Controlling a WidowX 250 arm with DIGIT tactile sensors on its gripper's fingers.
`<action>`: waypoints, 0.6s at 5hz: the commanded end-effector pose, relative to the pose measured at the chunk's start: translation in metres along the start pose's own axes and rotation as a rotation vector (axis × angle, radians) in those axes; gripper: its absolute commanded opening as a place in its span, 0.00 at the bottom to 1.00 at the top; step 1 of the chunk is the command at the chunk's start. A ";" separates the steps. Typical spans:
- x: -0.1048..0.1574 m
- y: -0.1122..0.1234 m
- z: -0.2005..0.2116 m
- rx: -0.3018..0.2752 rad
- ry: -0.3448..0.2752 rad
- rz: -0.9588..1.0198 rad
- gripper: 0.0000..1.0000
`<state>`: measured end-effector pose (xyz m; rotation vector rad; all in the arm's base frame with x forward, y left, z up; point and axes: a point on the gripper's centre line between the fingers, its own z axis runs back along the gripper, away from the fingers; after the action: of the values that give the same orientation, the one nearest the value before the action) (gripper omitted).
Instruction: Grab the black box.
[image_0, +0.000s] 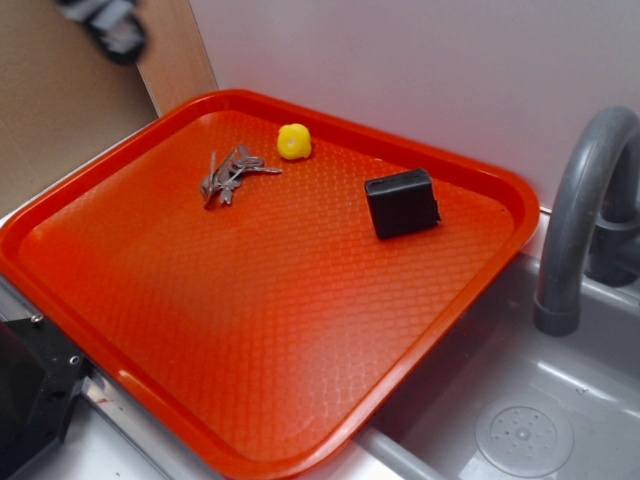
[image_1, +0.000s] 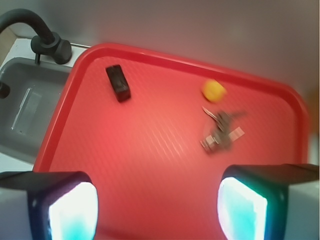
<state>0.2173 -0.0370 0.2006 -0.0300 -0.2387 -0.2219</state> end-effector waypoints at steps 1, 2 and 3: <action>0.055 -0.046 -0.069 -0.134 0.008 -0.134 1.00; 0.063 -0.058 -0.097 -0.110 0.030 -0.147 1.00; 0.072 -0.059 -0.122 -0.033 0.017 -0.134 1.00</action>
<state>0.2968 -0.1001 0.0831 -0.0303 -0.1560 -0.3372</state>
